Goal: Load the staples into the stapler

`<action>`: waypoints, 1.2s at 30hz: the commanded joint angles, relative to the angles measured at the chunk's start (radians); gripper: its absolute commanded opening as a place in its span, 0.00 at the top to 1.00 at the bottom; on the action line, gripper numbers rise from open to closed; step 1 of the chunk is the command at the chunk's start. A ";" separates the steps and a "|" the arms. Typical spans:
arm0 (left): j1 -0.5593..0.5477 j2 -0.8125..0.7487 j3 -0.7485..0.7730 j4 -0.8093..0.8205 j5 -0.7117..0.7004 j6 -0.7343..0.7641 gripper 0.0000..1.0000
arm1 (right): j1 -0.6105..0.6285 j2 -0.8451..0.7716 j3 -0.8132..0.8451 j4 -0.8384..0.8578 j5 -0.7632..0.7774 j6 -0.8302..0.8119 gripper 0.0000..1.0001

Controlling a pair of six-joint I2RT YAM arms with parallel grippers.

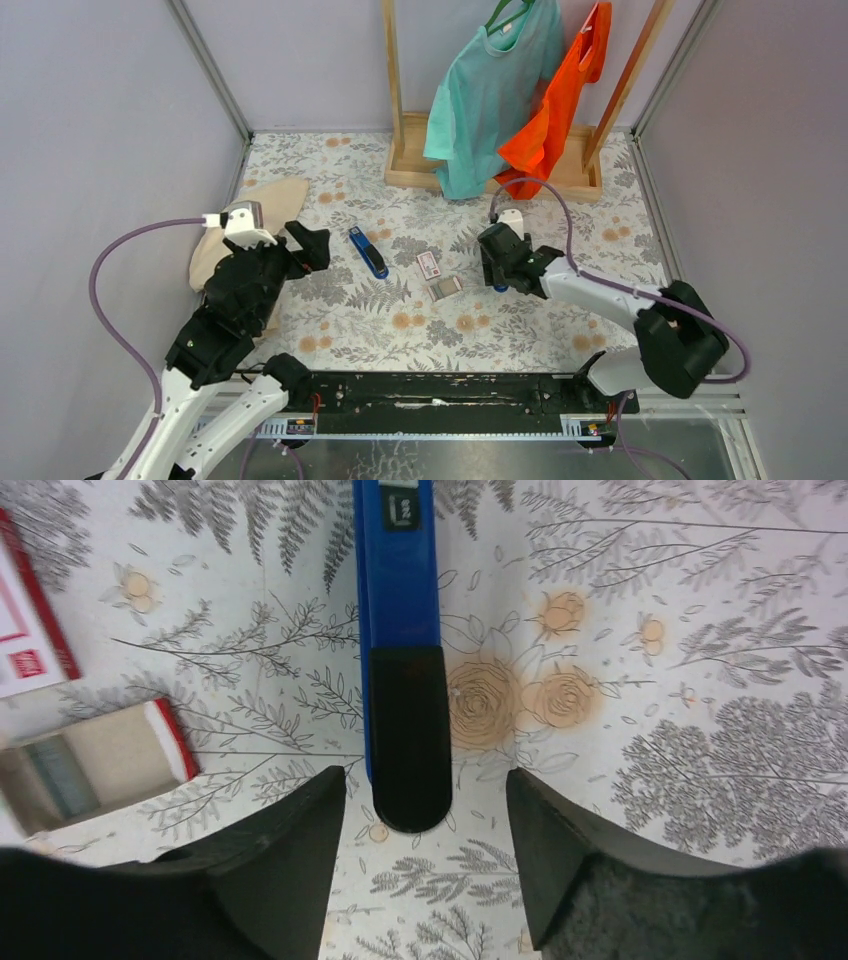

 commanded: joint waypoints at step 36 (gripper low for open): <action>0.007 -0.258 -0.095 -0.064 -0.173 -0.049 0.00 | -0.001 -1.299 -0.104 -0.248 0.369 -0.079 0.01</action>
